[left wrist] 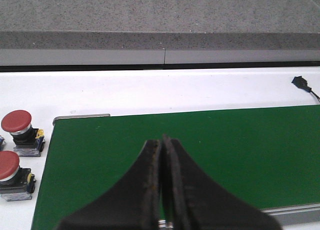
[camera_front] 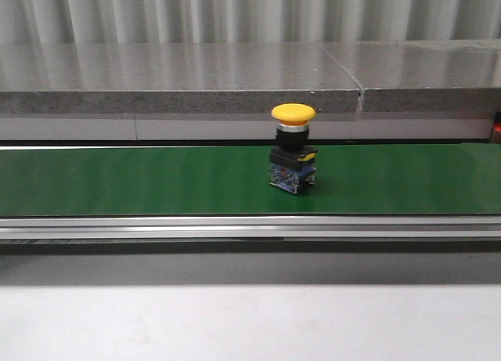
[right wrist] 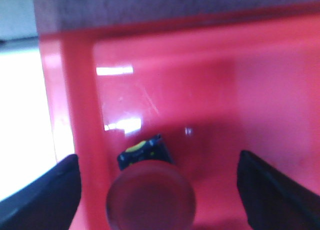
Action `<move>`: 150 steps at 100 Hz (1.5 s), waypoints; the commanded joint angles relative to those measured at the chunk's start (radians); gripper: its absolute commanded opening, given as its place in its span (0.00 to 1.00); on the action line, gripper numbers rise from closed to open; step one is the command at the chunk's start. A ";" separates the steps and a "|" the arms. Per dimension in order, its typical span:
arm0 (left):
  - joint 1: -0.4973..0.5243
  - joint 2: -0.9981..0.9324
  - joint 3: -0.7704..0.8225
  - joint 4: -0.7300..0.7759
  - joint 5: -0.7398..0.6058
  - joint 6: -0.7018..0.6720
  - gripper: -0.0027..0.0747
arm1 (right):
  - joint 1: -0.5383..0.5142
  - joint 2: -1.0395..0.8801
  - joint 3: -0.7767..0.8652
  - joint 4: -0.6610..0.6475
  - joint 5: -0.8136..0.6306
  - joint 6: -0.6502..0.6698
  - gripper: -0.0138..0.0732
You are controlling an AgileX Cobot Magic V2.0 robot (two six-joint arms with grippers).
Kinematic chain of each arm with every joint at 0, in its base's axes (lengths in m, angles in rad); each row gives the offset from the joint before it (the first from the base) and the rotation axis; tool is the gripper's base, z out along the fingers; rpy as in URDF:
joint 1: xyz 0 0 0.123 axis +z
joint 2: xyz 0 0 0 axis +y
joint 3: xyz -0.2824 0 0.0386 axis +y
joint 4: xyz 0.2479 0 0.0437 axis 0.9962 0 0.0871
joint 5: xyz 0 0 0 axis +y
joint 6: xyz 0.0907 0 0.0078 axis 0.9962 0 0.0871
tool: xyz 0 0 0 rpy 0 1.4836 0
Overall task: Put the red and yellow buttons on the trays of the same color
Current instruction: 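Lower the red button into the red tray and open the right gripper, then grasp the yellow button at the belt's end with the right gripper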
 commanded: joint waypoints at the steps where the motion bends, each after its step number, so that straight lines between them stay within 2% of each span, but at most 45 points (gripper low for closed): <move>1: -0.008 -0.005 -0.027 -0.020 -0.070 -0.004 0.01 | -0.006 -0.072 -0.085 -0.010 0.008 -0.012 0.90; 38: -0.008 -0.005 -0.027 -0.020 -0.070 -0.004 0.01 | 0.028 -0.251 -0.125 -0.008 0.133 -0.015 0.90; 56: -0.008 -0.005 -0.027 -0.020 -0.070 -0.004 0.01 | 0.070 -0.379 -0.050 -0.008 0.173 -0.039 0.90; 79: -0.008 -0.005 -0.027 -0.020 -0.070 -0.004 0.01 | 0.100 -0.605 0.222 -0.008 0.154 -0.041 0.90; 122: -0.008 -0.005 -0.027 -0.020 -0.070 -0.004 0.01 | 0.139 -1.029 0.904 -0.008 0.029 -0.041 0.90; 139: -0.008 -0.005 -0.027 -0.020 -0.070 -0.004 0.01 | 0.139 -1.099 1.042 0.049 -0.006 -0.043 0.90; 150: -0.008 -0.005 -0.027 -0.020 -0.070 -0.004 0.01 | 0.162 -1.099 1.071 0.115 -0.015 -0.102 0.90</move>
